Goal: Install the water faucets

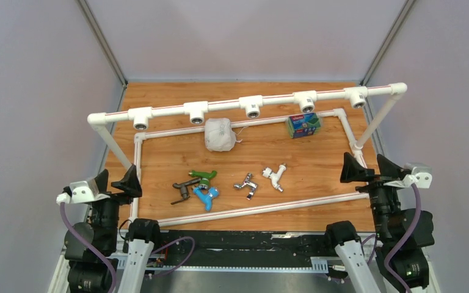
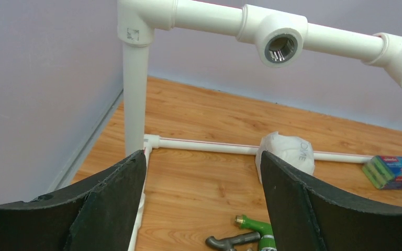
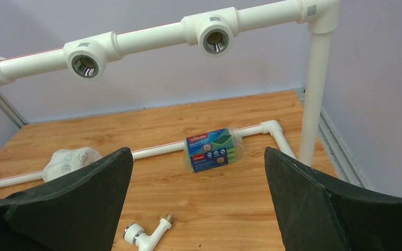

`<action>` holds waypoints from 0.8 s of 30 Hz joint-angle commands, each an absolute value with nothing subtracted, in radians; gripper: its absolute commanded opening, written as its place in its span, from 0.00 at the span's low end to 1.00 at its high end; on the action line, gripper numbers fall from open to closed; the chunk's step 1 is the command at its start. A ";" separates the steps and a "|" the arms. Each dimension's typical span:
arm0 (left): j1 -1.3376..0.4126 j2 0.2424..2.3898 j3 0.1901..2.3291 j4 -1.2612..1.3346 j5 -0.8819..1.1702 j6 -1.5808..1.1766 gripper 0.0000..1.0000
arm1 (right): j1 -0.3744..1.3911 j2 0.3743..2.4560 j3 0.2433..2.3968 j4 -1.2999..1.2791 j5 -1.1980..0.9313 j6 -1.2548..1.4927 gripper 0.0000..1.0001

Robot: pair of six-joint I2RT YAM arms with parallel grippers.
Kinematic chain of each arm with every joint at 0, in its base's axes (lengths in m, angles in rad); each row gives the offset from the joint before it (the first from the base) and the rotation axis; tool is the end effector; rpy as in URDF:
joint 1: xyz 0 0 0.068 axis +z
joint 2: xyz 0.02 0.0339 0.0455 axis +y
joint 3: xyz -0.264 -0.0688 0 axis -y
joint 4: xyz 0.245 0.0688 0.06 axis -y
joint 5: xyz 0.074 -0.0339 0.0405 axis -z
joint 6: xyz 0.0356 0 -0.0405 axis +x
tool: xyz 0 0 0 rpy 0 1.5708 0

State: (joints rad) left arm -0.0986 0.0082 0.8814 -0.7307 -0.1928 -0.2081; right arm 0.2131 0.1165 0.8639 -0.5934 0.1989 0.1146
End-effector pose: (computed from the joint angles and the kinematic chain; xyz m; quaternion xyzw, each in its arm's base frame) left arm -0.0240 0.0092 0.3574 -0.1083 0.6470 -0.0526 0.7529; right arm 0.0057 -0.0060 0.3714 0.0434 0.6503 0.0595 0.7561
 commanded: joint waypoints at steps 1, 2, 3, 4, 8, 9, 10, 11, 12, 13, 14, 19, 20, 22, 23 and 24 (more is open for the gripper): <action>-0.101 -0.054 0.864 -0.678 -0.218 -0.299 0.87 | 0.218 0.175 0.882 -0.607 0.166 0.132 1.00; -0.101 -0.054 0.851 -0.672 -0.219 -0.319 0.87 | 0.218 0.186 0.888 -0.607 0.161 0.135 1.00; -0.103 -0.054 0.845 -0.666 -0.209 -0.319 0.87 | 0.218 0.199 0.893 -0.607 0.153 0.141 1.00; -0.101 -0.052 0.833 -0.663 -0.201 -0.325 0.87 | 0.218 0.216 0.900 -0.607 0.144 0.146 1.00; -0.103 -0.064 0.779 -0.640 -0.132 -0.339 0.87 | 0.218 0.279 0.916 -0.617 0.097 0.190 1.00; -0.101 -0.067 0.761 -0.637 -0.123 -0.365 0.87 | 0.216 0.296 0.916 -0.624 0.081 0.211 1.00; -0.103 -0.069 0.752 -0.635 -0.118 -0.380 0.87 | 0.218 0.313 0.916 -0.630 0.065 0.230 1.00; -0.103 -0.068 0.740 -0.638 -0.103 -0.406 0.87 | 0.218 0.333 0.911 -0.640 0.045 0.251 1.00; -0.101 -0.061 0.732 -0.640 -0.078 -0.419 0.87 | 0.218 0.348 0.905 -0.646 0.025 0.274 1.00; -0.101 -0.057 0.720 -0.646 -0.063 -0.434 0.87 | 0.218 0.365 0.888 -0.652 0.017 0.302 1.00; -0.103 -0.051 0.713 -0.649 -0.046 -0.449 0.87 | 0.216 0.385 0.876 -0.656 -0.033 0.330 1.00; -0.103 -0.049 0.626 -0.635 0.032 -0.552 0.87 | 0.218 0.451 0.746 -0.644 -0.135 0.468 1.00; -0.101 -0.048 0.612 -0.626 0.061 -0.564 0.87 | 0.218 0.460 0.721 -0.635 -0.152 0.483 1.00; -0.104 -0.043 0.581 -0.601 0.110 -0.606 0.87 | 0.218 0.480 0.666 -0.605 -0.190 0.514 0.98; -0.104 -0.038 0.575 -0.594 0.124 -0.614 0.87 | 0.218 0.491 0.635 -0.588 -0.207 0.528 0.96; -0.104 -0.035 0.569 -0.583 0.139 -0.635 0.87 | 0.218 0.500 0.608 -0.571 -0.221 0.544 0.93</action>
